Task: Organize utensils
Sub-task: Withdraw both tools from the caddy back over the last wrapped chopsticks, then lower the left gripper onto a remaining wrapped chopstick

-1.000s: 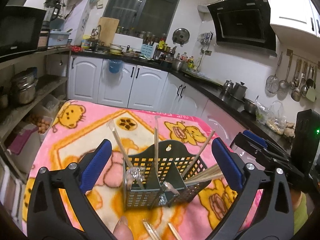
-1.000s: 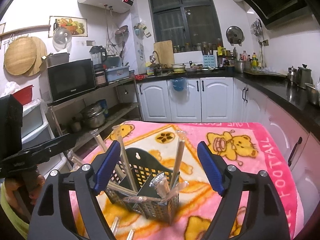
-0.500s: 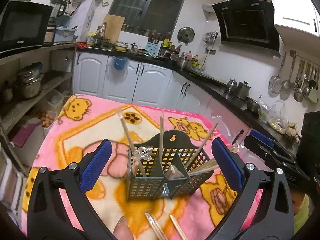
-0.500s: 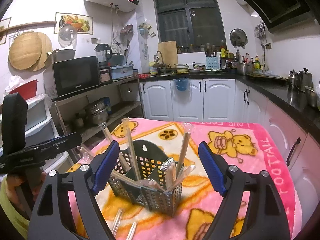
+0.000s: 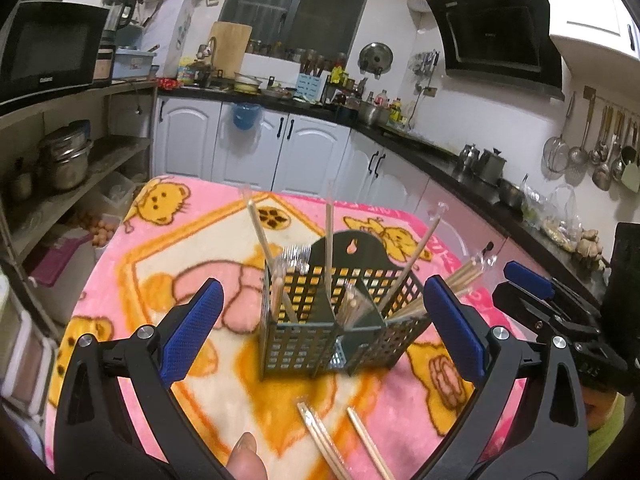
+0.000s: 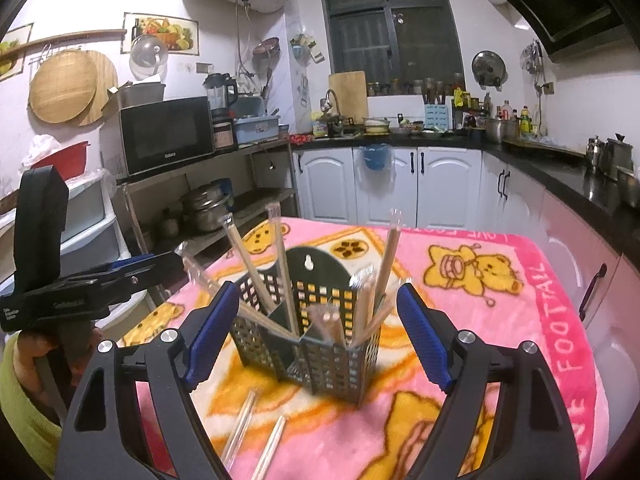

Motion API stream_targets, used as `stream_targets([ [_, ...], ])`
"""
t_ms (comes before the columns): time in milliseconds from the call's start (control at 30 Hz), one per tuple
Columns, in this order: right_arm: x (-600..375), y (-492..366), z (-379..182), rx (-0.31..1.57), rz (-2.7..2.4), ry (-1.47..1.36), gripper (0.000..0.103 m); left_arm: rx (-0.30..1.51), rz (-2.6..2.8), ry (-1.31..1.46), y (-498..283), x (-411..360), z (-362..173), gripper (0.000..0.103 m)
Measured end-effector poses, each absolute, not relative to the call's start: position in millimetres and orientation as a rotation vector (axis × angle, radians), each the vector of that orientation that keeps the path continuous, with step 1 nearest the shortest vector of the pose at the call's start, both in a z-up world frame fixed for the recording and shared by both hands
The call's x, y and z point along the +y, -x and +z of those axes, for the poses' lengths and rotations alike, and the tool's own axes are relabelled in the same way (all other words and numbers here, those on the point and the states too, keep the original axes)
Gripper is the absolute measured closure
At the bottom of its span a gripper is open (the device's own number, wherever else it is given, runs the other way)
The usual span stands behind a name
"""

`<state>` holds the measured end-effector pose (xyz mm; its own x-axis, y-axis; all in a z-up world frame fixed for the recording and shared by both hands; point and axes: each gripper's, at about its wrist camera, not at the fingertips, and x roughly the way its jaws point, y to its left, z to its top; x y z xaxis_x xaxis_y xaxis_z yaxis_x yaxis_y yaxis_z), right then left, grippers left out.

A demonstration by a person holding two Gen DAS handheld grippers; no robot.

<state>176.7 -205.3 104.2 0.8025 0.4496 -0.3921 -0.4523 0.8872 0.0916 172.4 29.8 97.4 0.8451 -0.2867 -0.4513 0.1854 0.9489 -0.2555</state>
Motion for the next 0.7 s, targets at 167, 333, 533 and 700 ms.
stream_targets([
  [167,-201.2,-173.0,90.7,0.459,0.494,0.014,0.024,0.539,-0.248,0.202,-170.4,28.5,86.4,0.011],
  [333,-198.0,-170.4,76.9,0.498,0.509,0.025,0.024,0.571,-0.243,0.2,-170.1,27.6,75.5,0.011],
  [533,-194.2,-168.9,60.1,0.546,0.518,0.035,0.024,0.611,-0.236,0.193,-170.1,26.3,62.1,0.011],
  [700,-193.6,-169.1,49.6,0.574,0.518,0.043,0.024,0.636,-0.229,0.19,-170.4,26.8,53.4,0.011],
])
